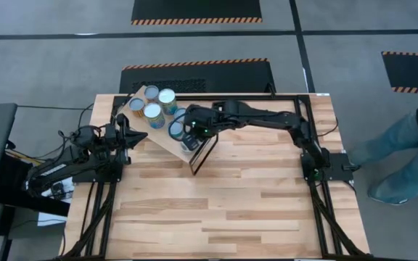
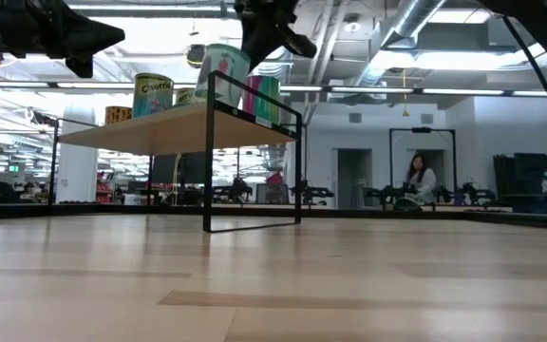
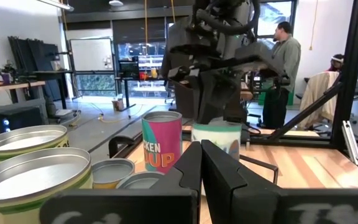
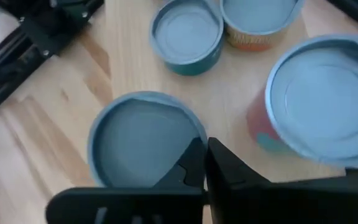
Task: Pick and place cans onto a shelf
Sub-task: Put the canned mixed vegetables on the shelf
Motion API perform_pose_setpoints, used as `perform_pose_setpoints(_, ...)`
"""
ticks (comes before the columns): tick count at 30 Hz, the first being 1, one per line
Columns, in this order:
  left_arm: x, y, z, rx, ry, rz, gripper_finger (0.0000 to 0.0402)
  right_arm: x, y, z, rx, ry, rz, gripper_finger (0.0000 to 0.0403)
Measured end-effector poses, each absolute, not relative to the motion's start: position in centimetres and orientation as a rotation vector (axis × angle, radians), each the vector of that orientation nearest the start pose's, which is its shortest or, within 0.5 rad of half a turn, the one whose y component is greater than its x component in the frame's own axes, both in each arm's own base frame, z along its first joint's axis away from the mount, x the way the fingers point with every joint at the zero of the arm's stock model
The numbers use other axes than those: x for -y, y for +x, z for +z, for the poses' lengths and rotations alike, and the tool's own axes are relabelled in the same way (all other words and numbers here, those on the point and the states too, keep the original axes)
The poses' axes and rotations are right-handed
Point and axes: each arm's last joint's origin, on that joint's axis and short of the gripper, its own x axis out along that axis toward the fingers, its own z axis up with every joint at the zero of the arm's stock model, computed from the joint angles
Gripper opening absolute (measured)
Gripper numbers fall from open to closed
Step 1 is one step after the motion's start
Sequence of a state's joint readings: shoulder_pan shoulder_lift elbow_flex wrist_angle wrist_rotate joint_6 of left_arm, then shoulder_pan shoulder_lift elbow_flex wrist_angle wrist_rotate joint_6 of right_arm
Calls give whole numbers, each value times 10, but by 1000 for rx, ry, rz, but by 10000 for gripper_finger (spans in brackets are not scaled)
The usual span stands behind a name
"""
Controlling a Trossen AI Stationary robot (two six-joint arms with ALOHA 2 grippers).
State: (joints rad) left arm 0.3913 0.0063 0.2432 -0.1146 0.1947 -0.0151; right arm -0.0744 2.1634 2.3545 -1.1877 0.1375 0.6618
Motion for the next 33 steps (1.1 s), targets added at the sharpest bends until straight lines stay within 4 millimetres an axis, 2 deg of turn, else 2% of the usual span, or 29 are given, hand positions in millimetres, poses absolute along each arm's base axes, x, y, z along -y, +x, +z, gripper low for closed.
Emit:
perform_pose_setpoints(9, -24, 72, 233, 119, 20, 195, 0, 38, 448, 343, -898, 555, -546, 66)
perform_pose_setpoints(19, -24, 72, 233, 119, 20, 195, 0, 34, 449, 343, -893, 504, -557, 99)
perform_pose_setpoints(33, -24, 72, 233, 119, 20, 195, 0, 27, 454, 348, -834, 419, -534, 101)
